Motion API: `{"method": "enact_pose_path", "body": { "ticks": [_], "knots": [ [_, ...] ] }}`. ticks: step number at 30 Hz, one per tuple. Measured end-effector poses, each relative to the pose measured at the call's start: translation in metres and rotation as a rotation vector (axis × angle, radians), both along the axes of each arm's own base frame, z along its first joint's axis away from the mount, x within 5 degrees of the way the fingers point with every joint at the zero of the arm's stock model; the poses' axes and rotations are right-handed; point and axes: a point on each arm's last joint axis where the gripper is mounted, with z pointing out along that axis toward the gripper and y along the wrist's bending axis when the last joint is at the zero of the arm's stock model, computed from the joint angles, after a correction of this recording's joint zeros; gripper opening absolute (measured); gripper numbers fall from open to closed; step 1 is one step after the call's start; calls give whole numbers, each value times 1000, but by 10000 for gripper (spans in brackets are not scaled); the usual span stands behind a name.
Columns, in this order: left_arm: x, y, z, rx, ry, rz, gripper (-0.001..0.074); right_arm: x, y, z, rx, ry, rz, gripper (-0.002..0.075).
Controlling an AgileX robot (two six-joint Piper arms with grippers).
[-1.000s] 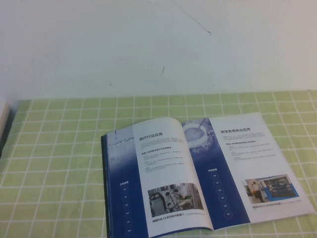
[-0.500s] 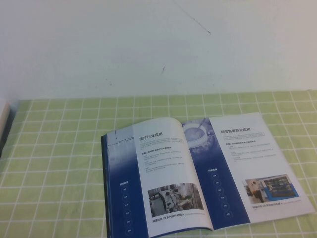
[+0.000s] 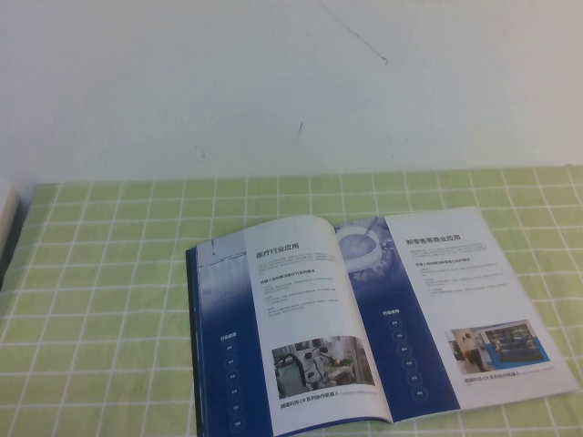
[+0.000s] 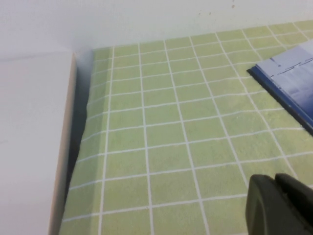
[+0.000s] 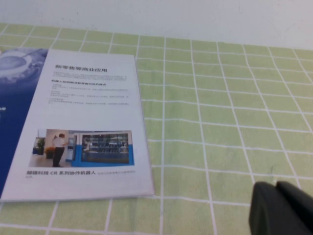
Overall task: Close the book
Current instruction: 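Close the open booklet and leave it lying on the table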
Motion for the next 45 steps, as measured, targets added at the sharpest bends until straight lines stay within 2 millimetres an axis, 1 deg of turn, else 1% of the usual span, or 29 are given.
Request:
{"method": "enact_pose_path", "body": {
  "ticks": [5, 11, 13, 15, 17, 18, 22, 25, 29, 31, 33, 35, 37, 39, 42, 44, 45],
  "knots": [
    [0, 1, 0, 44, -4, -3, -4, 0, 0, 0, 0, 0, 0, -3],
    [0, 1, 0, 52, -8, -4, -4, 0, 0, 0, 0, 0, 0, -3],
    [1, 1, 2, 53, -37, -3, -4, 0, 0, 1, 0, -7, 0, -3],
    [2, 1, 6, 50, -85, 0, -4, 2, 0, 3, 1, -51, 1, -3],
    [4, 1, 17, 41, -209, 6, -4, 4, 0, 10, 4, -141, 3, -3],
    [4, 1, 22, 39, -264, 8, -4, 5, 0, 17, 6, -214, 4, -3],
    [1, 2, 46, 25, -537, 20, -4, 4, 1, 45, 10, -527, 9, -3],
    [-3, 2, 59, 14, -687, 26, -4, -4, 1, 68, 16, -788, 13, -3],
    [-9, 3, 70, 3, -824, 32, -4, -15, 1, 85, 20, -1011, 12, -3],
    [-12, 3, 75, -2, -884, 35, -4, -17, 0, 88, 34, -1048, 3, -3],
    [-14, 4, 78, -8, -920, 45, -4, -16, 0, 87, 34, -1043, 3, -3],
    [-13, 6, 77, -54, -909, 64, -4, -14, 0, 85, 44, -988, 5, -3],
    [-10, 7, 77, -89, -833, 71, -4, -9, 0, 87, 48, -846, 6, -3],
    [-9, 6, 84, -105, -718, 55, -4, -9, 1, 98, 34, -712, 8, -3],
    [-16, 3, 113, -112, -616, 24, -4, -15, 0, 122, 23, -531, 6, -3],
    [-17, 2, 133, -108, -543, 6, -4, -15, 0, 139, 12, -399, 5, -3],
    [-15, 1, 140, -104, -506, 0, -4, -12, 0, 146, 4, -333, 6, -3]
  ]
}}
